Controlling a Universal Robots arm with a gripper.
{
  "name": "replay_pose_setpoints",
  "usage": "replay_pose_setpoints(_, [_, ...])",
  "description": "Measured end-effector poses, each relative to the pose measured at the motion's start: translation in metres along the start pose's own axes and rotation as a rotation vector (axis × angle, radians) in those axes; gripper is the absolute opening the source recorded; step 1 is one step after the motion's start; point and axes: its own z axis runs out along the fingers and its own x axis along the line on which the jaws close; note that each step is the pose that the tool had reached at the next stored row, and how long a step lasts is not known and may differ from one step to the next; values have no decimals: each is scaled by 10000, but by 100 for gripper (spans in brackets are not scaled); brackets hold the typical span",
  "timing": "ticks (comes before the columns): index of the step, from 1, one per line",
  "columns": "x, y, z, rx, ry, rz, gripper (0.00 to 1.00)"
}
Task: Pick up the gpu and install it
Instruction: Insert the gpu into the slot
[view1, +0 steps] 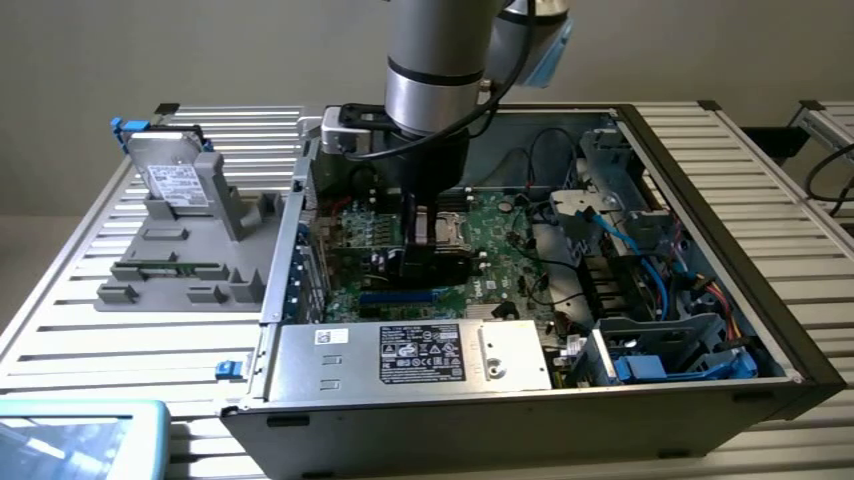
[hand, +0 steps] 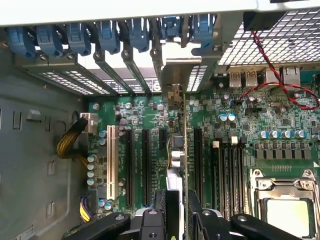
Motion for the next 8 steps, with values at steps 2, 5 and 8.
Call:
replay_pose_setpoints(2, [-1,18,8,0,-22,7,28])
replay_pose_setpoints(5, [2,31,16,-2,-39,14,28])
replay_pose_setpoints(8, [4,40,22,-3,-42,14,28])
